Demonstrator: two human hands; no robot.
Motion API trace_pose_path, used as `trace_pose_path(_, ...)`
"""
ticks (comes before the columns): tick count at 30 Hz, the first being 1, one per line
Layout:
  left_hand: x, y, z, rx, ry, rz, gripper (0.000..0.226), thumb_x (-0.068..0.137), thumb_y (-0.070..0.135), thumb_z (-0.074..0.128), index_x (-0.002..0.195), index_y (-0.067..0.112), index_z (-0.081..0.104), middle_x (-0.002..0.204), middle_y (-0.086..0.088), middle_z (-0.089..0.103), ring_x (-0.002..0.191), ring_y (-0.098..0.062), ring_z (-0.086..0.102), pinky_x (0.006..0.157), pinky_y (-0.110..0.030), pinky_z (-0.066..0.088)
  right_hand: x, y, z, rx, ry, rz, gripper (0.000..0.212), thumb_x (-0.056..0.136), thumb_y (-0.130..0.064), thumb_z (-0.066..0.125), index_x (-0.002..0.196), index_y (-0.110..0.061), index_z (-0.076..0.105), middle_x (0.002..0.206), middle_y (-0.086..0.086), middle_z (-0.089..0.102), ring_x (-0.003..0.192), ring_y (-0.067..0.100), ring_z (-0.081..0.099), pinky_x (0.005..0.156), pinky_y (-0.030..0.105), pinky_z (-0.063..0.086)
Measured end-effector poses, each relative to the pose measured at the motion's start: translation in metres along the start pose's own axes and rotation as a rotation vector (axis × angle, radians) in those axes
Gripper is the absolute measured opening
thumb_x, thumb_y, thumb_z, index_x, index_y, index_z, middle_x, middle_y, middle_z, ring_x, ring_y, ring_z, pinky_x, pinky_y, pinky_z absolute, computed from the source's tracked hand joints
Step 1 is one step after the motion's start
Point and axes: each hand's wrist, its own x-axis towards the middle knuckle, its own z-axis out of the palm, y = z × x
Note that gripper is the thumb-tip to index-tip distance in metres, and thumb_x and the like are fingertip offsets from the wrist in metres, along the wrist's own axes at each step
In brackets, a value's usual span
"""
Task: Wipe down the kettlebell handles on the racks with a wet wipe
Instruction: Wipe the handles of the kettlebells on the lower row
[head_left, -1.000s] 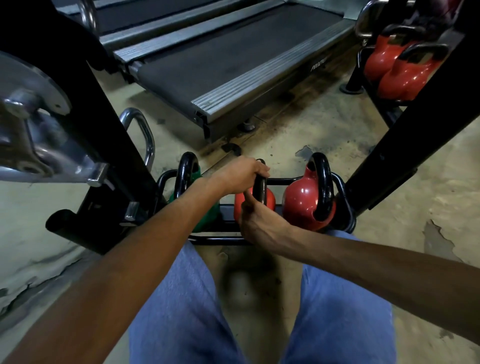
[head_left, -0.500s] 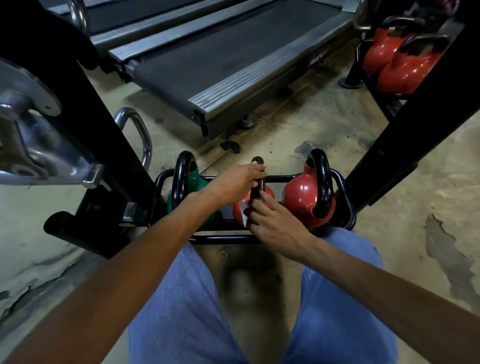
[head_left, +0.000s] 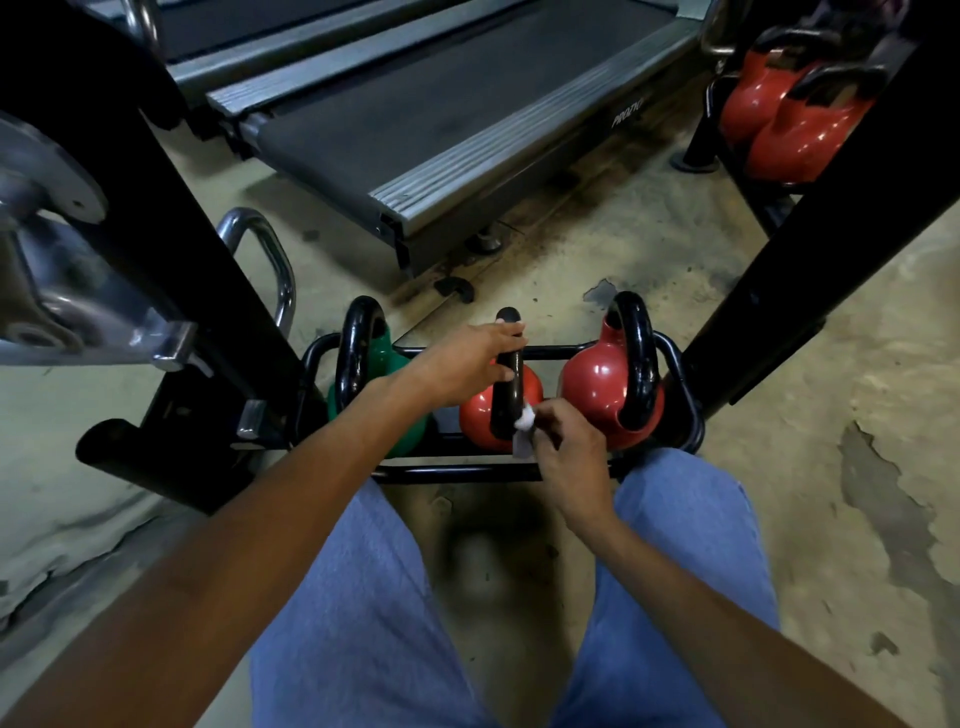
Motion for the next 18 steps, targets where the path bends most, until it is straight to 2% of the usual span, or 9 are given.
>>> trace_pose_path(3,-0.001,0.002,0.005,0.066,0.017,-0.007,0.061,0.094,0.023,0.068,0.150,0.022,0.045,0.162,0.007,0.030,0.147,-0.014,0.031,0.119,-0.035,0.027,0.021,-0.006,0.001,0.150,-0.073,0.182,0.025,0.099,-0.005,0.058,0.109,-0.025,0.071,0.096,-0.006,0.073,0.089,0.006,0.070,0.080,0.026,0.058)
trace_pose_path(5,-0.001,0.003,0.006,0.099,0.013,-0.009,0.066,0.093,0.026,0.069,0.152,0.022,0.042,0.163,0.007,0.028,0.147,-0.014,0.031,0.117,-0.034,0.027,0.038,-0.013,0.003,0.251,-0.144,0.303,0.030,0.101,-0.004,0.053,0.107,-0.025,0.073,0.092,0.005,0.076,0.078,0.021,0.070,0.073,0.039,0.058)
trace_pose_path(7,-0.001,0.004,0.006,0.100,0.011,-0.008,0.067,0.092,0.026,0.070,0.152,0.021,0.041,0.163,0.007,0.027,0.147,-0.014,0.030,0.118,-0.034,0.027,0.047,-0.014,0.001,0.332,-0.226,0.378,0.033,0.101,-0.001,0.048,0.104,-0.023,0.073,0.093,0.008,0.076,0.081,0.023,0.069,0.074,0.036,0.055)
trace_pose_path(9,-0.001,0.004,0.006,0.094,0.003,-0.009,0.068,0.092,0.026,0.070,0.153,0.021,0.040,0.164,0.006,0.027,0.148,-0.014,0.029,0.119,-0.034,0.026,0.048,-0.009,-0.006,0.315,-0.316,0.366,0.036,0.100,0.002,0.047,0.105,-0.022,0.072,0.086,0.000,0.074,0.082,0.015,0.068,0.076,0.026,0.053)
trace_pose_path(11,-0.001,0.004,0.006,0.087,-0.002,-0.018,0.067,0.092,0.026,0.070,0.153,0.021,0.040,0.164,0.006,0.026,0.148,-0.014,0.028,0.119,-0.035,0.025,0.048,-0.007,-0.014,0.285,-0.405,0.348,0.037,0.097,0.007,0.047,0.104,-0.021,0.070,0.081,-0.004,0.072,0.079,0.008,0.068,0.076,0.023,0.053)
trace_pose_path(14,0.000,0.004,0.004,0.096,-0.013,-0.012,0.067,0.092,0.026,0.071,0.152,0.020,0.041,0.163,0.005,0.027,0.148,-0.015,0.029,0.120,-0.035,0.027,0.058,-0.014,-0.015,0.333,-0.485,0.386,0.034,0.099,0.005,0.044,0.107,-0.016,0.070,0.092,0.003,0.073,0.081,0.011,0.065,0.073,0.022,0.050)
trace_pose_path(16,0.001,0.004,0.004,0.098,-0.017,-0.017,0.067,0.091,0.026,0.071,0.152,0.020,0.042,0.163,0.005,0.028,0.148,-0.016,0.029,0.119,-0.036,0.028,0.064,-0.015,-0.012,0.332,-0.525,0.406,0.032,0.102,-0.003,0.044,0.107,-0.017,0.072,0.099,0.004,0.074,0.088,0.011,0.066,0.080,0.025,0.048)
trace_pose_path(18,0.001,0.004,0.005,0.095,-0.015,-0.026,0.067,0.092,0.026,0.071,0.152,0.021,0.041,0.163,0.006,0.027,0.148,-0.015,0.029,0.119,-0.037,0.029,0.066,-0.012,-0.014,0.332,-0.540,0.411,0.030,0.102,-0.006,0.045,0.107,-0.017,0.073,0.097,0.000,0.076,0.087,0.006,0.069,0.082,0.027,0.047)
